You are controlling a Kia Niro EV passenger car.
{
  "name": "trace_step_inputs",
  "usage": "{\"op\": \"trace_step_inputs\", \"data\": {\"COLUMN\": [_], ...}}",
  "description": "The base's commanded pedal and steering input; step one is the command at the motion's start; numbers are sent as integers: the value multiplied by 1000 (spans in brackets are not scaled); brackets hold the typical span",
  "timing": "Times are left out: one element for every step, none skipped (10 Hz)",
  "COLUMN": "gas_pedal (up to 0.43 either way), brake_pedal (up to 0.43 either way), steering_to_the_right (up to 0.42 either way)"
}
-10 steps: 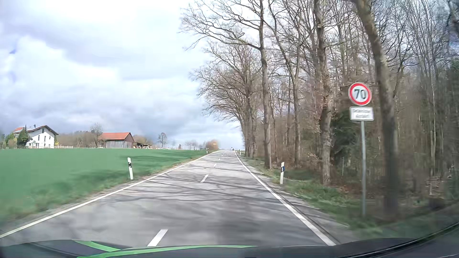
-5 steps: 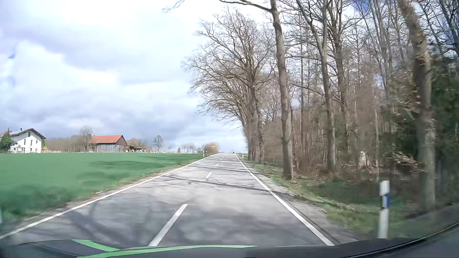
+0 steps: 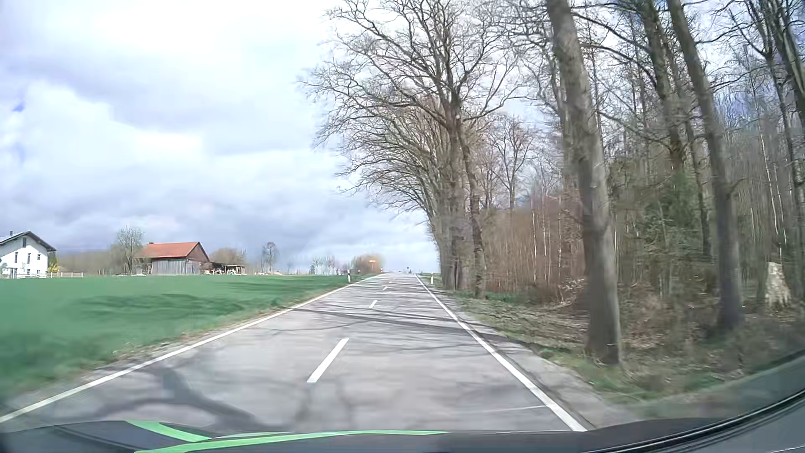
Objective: Follow the waypoints while adhering to traffic rules and regulations
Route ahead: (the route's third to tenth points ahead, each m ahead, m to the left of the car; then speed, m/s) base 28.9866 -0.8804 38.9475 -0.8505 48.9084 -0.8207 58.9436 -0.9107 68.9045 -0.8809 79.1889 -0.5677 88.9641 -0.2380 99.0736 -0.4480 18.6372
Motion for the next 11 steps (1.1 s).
{"op": "trace_step_inputs", "data": {"gas_pedal": [319,319,319,331,331,331,331,331,331,331,331], "brake_pedal": [0,0,0,0,0,0,0,0,0,0,0], "steering_to_the_right": [0,0,0,0,1,2,3,3,3,3,3]}}
